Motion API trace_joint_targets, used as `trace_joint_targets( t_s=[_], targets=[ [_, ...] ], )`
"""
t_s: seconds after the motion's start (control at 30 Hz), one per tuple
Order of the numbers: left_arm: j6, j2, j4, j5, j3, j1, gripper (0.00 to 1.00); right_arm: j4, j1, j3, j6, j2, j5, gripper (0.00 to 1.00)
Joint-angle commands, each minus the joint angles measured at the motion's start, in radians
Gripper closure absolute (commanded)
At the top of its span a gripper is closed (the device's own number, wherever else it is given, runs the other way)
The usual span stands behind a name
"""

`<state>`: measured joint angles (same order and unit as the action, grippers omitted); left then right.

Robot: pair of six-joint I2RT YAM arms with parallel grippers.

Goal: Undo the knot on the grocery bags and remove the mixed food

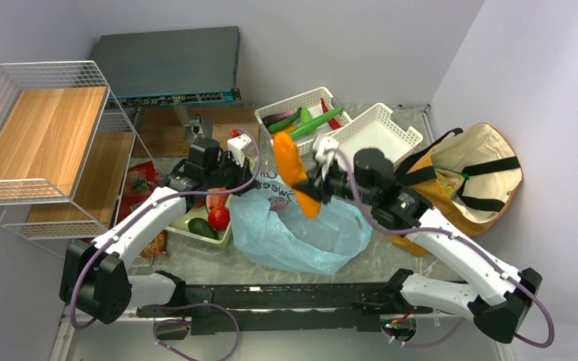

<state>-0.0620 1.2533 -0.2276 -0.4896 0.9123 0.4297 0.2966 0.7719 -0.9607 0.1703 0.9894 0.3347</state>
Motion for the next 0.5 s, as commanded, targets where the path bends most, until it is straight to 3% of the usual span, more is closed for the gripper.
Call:
trace_joint_targets(
  t_s=[0.0,0.17,0.27,0.37,0.47],
  targets=[
    [0.048,-0.016,-0.022,0.022,-0.006,0.005,1.00,-0.226,-0.003,-0.324,-0.270,0.087,-0.130,1.00],
    [0.050,-0.034,-0.010,0.005,-0.024,0.006,1.00,-0.191,-0.057,-0.580,-0.400,0.199,-0.454,1.00],
    [0.050,-0.060,-0.014,0.013,-0.034,0.006,1.00,-0.070,-0.138,-0.675,-0.426,0.268,-0.642,1.00],
    [0.077,-0.091,-0.026,0.013,-0.046,0.006,1.00,0.038,-0.263,-0.665,-0.511,0.313,-0.756,1.00],
    [0.102,-0.122,-0.042,0.012,-0.056,0.006,1.00,0.103,-0.415,-0.595,-0.593,0.349,-0.729,1.00]
  ],
)
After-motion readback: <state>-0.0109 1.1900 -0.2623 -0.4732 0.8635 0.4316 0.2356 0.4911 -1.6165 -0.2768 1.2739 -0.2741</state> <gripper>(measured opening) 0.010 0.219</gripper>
